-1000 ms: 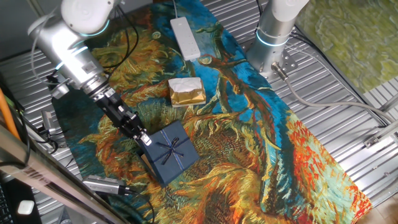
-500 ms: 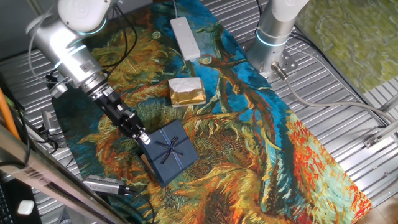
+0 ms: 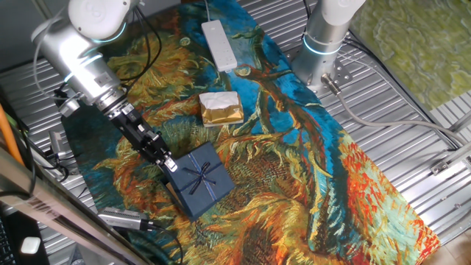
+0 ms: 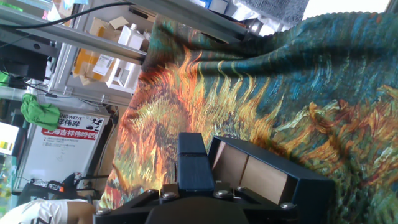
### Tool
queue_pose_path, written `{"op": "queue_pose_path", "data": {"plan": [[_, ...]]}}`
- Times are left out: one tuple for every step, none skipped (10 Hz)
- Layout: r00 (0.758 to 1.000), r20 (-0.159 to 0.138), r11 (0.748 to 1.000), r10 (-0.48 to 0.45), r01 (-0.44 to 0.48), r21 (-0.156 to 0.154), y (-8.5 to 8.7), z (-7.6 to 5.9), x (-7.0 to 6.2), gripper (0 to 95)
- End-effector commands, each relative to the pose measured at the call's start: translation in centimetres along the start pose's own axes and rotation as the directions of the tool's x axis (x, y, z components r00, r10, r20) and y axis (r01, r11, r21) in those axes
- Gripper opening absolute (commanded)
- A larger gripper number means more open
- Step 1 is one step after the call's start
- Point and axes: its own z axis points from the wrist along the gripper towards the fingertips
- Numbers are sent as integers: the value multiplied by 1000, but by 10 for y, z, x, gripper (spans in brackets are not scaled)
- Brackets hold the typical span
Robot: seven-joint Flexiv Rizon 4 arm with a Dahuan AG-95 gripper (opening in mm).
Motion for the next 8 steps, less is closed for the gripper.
{"op": "queue_pose_path", "data": {"plan": [[1000,-2,1000,-3,3,2,-1,0,-1,0],[1000,-2,1000,-3,3,3,-2,0,-1,0],[1000,-3,1000,-5,5,5,-2,0,-1,0],[1000,-4,1000,-10,11,8,-3,0,-1,0],[1000,-4,1000,-11,11,7,-4,0,-1,0],[1000,-3,1000,-11,11,6,-4,0,-1,0],[1000,-4,1000,-11,11,7,-5,0,-1,0],[1000,-5,1000,-10,10,7,-5,1,-1,0]]}}
